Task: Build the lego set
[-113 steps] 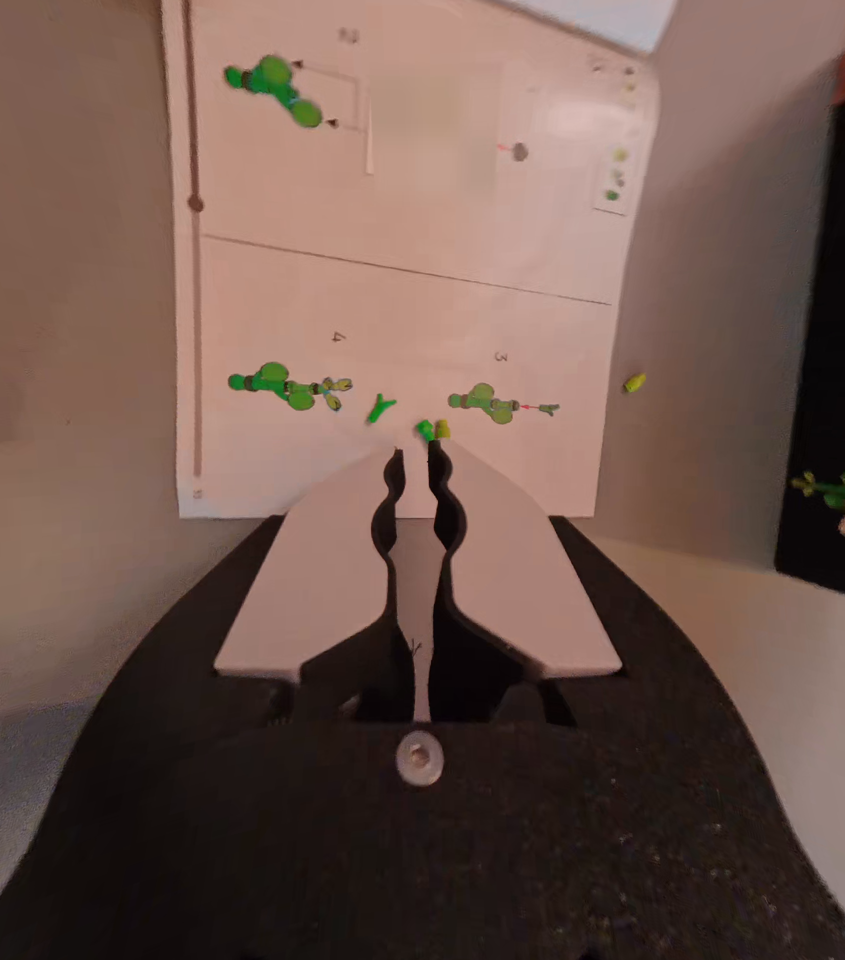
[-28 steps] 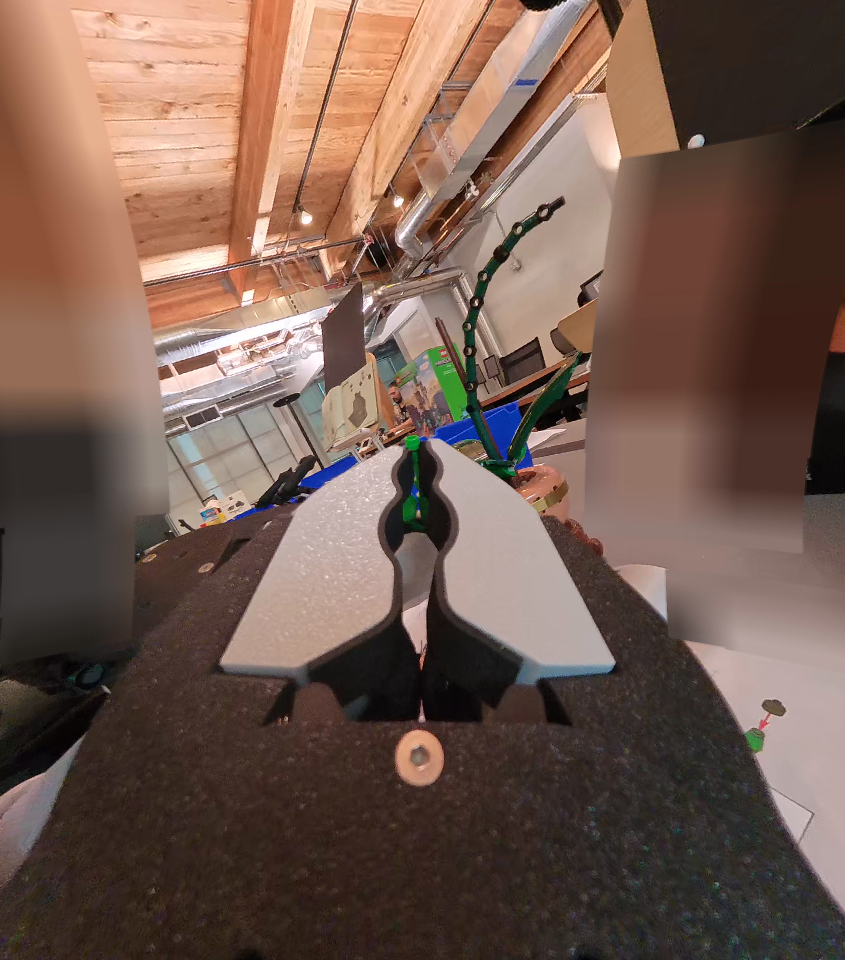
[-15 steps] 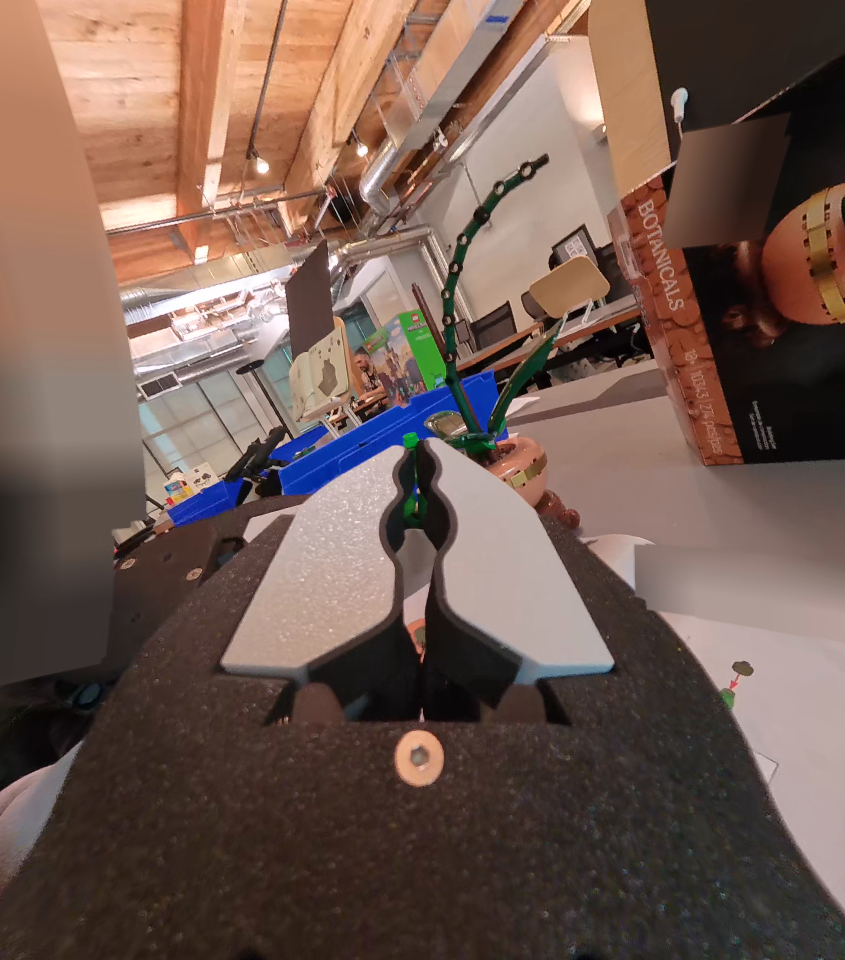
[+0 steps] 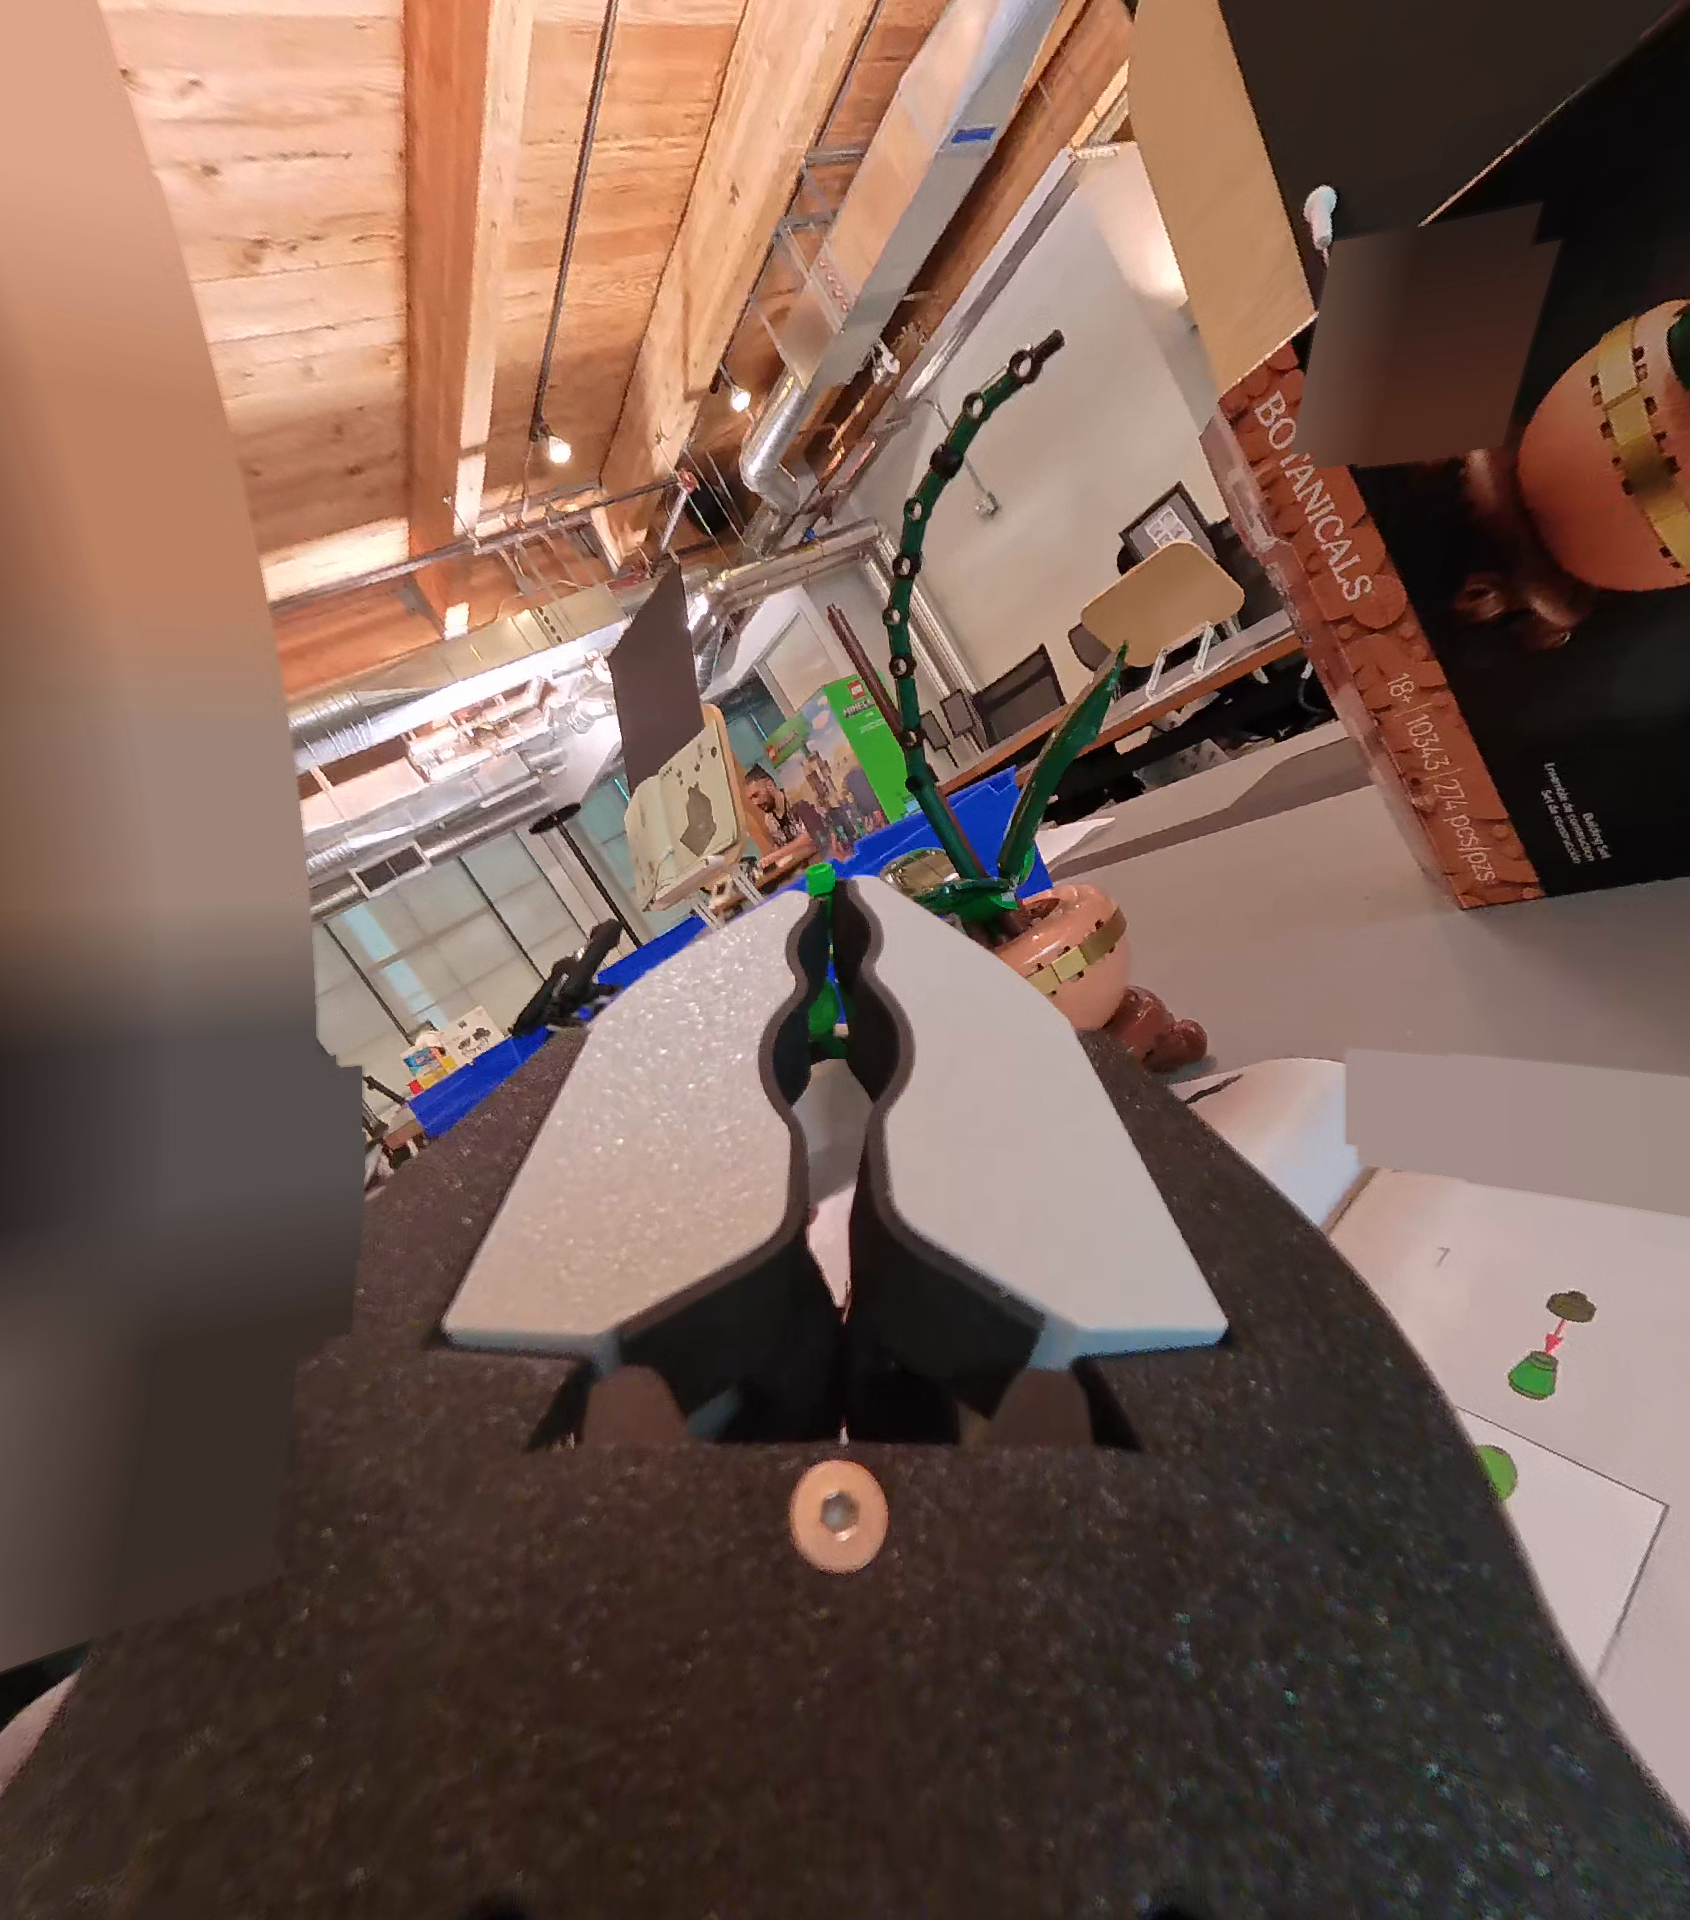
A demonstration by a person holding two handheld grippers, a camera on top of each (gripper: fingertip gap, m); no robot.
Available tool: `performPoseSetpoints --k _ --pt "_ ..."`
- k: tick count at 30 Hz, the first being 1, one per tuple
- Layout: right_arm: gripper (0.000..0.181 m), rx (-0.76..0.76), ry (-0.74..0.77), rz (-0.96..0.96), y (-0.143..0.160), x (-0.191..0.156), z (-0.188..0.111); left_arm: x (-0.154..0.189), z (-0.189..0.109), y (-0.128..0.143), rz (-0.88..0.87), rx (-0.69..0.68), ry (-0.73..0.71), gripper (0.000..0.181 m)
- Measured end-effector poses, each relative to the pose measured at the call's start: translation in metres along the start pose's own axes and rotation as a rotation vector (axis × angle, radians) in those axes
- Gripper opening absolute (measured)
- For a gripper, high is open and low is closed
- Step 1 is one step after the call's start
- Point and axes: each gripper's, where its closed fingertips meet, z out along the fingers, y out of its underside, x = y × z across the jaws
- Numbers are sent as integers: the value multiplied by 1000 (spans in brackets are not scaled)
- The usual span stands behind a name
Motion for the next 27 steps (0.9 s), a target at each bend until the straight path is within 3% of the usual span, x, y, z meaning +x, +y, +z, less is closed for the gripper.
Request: performPoseSetpoints --k 9,27 --pt "1 -115 47 -66 8 5 -3 -1 1 9 92 -13 -36 6" --pt "1 -155 62 -85 10 8 -4 0 1 9 111 -16 -45 6"
